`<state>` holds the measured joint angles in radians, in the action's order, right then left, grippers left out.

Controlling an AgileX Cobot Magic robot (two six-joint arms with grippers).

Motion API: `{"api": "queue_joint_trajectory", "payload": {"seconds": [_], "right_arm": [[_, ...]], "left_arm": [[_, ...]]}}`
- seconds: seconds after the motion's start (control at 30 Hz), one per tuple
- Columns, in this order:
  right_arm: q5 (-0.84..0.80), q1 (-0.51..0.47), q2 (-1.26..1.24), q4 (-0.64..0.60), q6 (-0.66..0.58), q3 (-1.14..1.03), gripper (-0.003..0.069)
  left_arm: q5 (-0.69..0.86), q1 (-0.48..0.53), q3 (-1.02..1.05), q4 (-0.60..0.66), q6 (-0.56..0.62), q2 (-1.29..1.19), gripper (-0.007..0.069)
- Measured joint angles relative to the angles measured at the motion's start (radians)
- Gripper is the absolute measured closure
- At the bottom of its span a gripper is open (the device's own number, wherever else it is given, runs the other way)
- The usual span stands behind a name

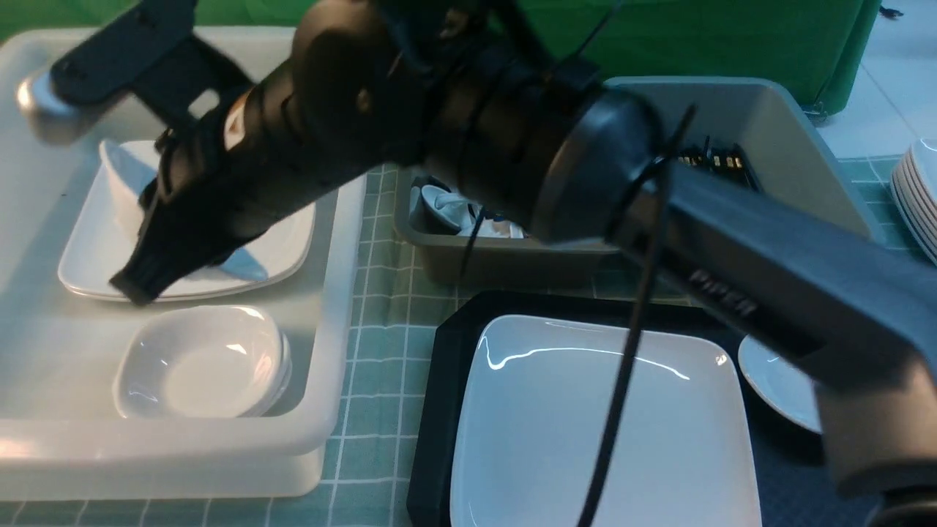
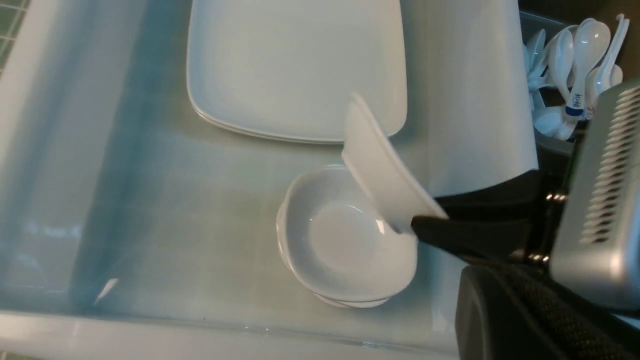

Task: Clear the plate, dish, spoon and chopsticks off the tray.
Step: Use the right arm to put the small plate into the large storage box on the left, then use the right arm to grab a small plate from the dinner plate

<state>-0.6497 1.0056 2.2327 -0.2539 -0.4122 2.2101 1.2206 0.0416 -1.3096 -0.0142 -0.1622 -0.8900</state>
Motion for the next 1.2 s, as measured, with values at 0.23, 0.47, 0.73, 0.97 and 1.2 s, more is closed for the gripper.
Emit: {"api": "queue_joint_trajectory", "payload": {"seconds": [0.23,0.47,0.73,0.97,1.2], "right_arm": [[-0.002,0.011,0.051,0.006,-0.066,0.000,0.0583],[-0.006,0.011,0.072,0.018,-0.076,0.001,0.0486],[-0.096,0.011,0.064,0.031,-0.031,0.007,0.0281],[-0.168,0.012,-0.064,0.128,0.061,0.009,0.0249],[-0.483,-0.021,-0.205,0.665,0.305,-0.002,0.0495]], "left_arm": [[0.000,0.000,0.000,-0.025,0.006,0.000,0.0613],[0.000,0.000,0.000,-0.034,0.022,0.000,0.0613],[0.001,0.000,0.000,-0.037,0.028,0.000,0.0613],[0.001,0.000,0.000,-0.037,0.028,0.000,0.0613],[0.001,0.000,0.001,0.042,0.071,-0.004,0.0613]]}}
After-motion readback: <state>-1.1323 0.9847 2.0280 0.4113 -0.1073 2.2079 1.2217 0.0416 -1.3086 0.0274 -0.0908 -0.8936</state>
